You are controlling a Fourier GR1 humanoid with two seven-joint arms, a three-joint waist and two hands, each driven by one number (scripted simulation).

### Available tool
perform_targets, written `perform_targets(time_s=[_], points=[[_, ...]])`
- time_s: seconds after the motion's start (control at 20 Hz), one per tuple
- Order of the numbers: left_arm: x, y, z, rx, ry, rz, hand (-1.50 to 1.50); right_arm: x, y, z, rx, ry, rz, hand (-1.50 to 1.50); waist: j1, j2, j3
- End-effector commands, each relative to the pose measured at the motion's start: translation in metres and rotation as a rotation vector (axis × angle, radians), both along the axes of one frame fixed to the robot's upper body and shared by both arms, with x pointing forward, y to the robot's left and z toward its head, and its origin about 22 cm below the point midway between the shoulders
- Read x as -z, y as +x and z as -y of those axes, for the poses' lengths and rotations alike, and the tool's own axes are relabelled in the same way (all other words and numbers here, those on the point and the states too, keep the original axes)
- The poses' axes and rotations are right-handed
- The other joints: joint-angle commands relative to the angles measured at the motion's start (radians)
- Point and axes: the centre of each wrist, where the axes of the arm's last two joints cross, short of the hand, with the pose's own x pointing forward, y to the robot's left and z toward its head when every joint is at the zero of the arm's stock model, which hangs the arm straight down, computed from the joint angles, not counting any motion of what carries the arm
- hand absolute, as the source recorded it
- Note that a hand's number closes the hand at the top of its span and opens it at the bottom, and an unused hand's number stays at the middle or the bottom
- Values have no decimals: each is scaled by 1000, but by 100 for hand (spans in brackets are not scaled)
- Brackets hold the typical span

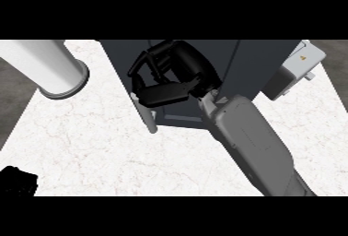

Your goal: Pick up the bottled water, place it into the cabinet and close the cabinet

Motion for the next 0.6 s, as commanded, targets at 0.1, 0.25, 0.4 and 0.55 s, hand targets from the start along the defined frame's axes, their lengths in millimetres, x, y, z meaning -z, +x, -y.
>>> perform_targets(time_s=[0.1,0.25,0.4,0.55], points=[[-2,1,0,37,1,-14,150,18,49,36,136,-38,-35,150,7,37,3],[-2,2,-8,26,13,15,150,22,54,57,132,-41,-22,150,4,38,2],[0,1,3,22,5,20,150,26,58,69,128,-37,-23,150,3,37,3],[-6,12,0,32,6,17,150,26,58,62,113,-31,-16,150,-12,40,3]])
